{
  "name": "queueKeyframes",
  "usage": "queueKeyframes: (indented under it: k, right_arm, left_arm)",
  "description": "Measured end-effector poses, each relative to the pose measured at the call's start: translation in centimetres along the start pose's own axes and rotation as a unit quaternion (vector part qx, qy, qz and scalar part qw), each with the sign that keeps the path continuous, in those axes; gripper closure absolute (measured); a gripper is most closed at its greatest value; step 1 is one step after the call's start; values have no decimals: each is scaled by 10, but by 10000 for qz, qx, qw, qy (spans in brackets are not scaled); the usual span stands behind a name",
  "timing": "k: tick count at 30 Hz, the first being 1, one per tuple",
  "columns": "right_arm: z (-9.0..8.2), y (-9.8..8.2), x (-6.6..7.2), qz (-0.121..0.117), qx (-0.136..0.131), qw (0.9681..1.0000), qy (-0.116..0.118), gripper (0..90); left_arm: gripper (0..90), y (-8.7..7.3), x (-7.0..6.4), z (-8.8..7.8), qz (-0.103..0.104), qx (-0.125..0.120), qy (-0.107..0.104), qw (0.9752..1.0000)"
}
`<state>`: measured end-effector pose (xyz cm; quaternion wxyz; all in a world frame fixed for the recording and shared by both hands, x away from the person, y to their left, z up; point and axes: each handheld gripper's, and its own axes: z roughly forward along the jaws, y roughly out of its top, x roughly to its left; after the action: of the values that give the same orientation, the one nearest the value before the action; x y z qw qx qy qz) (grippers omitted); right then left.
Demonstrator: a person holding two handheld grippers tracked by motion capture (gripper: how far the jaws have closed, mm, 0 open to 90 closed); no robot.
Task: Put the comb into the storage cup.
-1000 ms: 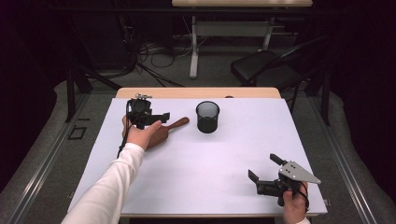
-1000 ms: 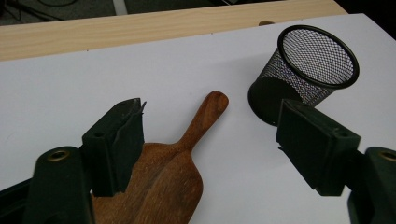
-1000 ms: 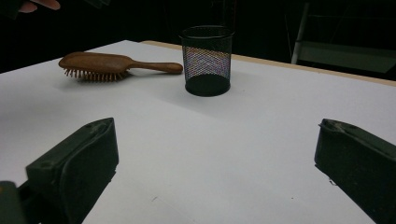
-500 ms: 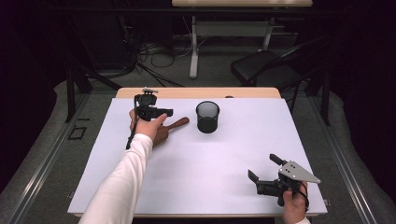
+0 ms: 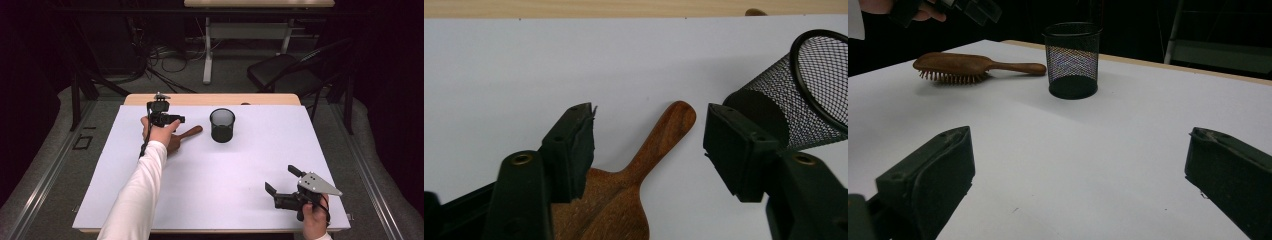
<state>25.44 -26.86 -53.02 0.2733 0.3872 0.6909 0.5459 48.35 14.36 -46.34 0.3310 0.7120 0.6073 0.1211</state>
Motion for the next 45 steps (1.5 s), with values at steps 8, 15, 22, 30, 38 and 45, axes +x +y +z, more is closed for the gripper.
queueKeyframes:
  k: [8,15,22,30,38,45]
  right_arm:
    - [1,-1,0,12,15,10000,17,0]
    - [2,-2,0,17,55,10000,43,0]
    - [3,-2,0,42,82,9999,55,0]
    - [3,-3,0,9,96,9999,71,0]
    - [3,-3,0,9,94,9999,82,0]
    - [3,-3,-1,4,109,9999,91,0]
  left_arm:
    - [436,-2,3,12,-294,62,27,9995]
    - [559,-8,5,25,-390,135,79,9991]
    - [717,-14,6,36,-378,277,270,9985]
    - [891,-16,3,42,-372,307,467,9977]
    - [900,-18,5,51,-521,346,513,9967]
    - [900,-21,2,59,-547,472,549,9959]
